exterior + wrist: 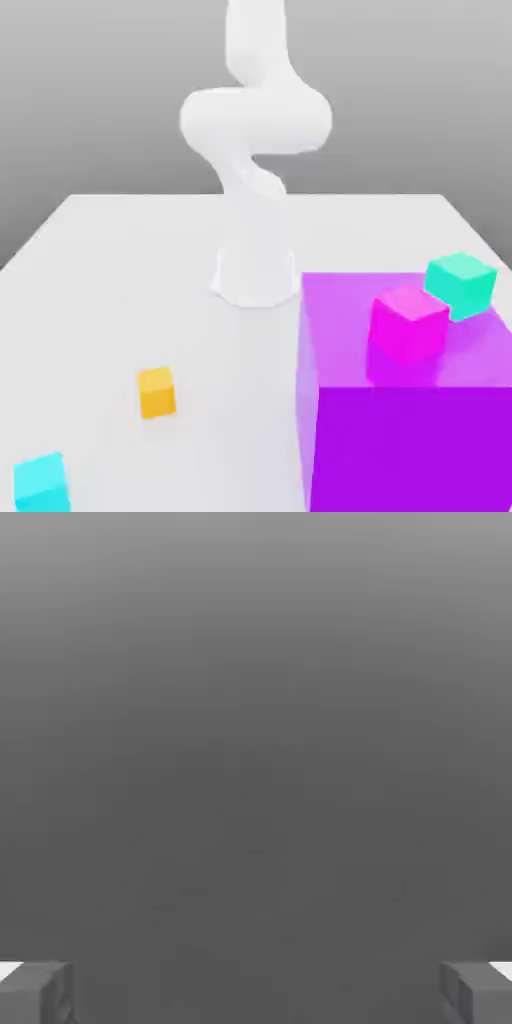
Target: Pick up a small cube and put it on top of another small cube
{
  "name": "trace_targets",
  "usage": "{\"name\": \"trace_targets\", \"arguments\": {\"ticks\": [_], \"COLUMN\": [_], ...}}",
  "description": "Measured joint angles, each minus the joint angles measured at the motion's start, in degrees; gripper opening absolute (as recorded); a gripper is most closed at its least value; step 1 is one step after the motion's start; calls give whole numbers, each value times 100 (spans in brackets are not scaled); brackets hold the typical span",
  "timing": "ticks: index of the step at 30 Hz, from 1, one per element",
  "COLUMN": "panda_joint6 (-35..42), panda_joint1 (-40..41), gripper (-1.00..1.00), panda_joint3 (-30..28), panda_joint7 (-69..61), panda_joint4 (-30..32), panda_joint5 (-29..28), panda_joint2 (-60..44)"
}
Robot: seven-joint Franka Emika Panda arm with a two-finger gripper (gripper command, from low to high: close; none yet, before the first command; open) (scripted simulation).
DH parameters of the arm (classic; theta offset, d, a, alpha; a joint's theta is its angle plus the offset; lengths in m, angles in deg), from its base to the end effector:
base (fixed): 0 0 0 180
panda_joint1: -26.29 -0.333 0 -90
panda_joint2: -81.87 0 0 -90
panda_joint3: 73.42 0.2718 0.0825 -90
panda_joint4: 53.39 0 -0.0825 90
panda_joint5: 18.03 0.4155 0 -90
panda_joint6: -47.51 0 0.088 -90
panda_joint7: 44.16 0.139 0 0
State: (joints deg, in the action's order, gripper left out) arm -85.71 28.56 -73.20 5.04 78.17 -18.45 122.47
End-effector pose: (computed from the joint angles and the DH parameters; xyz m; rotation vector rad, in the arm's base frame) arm 0.4609 -0.0165 0.6249 -2.4318 1.1619 -0.9601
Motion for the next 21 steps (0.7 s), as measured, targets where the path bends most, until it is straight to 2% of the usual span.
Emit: {"name": "trace_targets", "arguments": {"ticks": [14,21], "panda_joint6": [-809,-1214], "panda_joint1": [1038,1494], "gripper": [0,0], "panda_joint3": [-141,-357], "panda_joint7": [1892,2669], "panda_joint4": [-125,-185], "panda_joint5": [-235,-127], "panda_joint2": [-2945,-4398]}}
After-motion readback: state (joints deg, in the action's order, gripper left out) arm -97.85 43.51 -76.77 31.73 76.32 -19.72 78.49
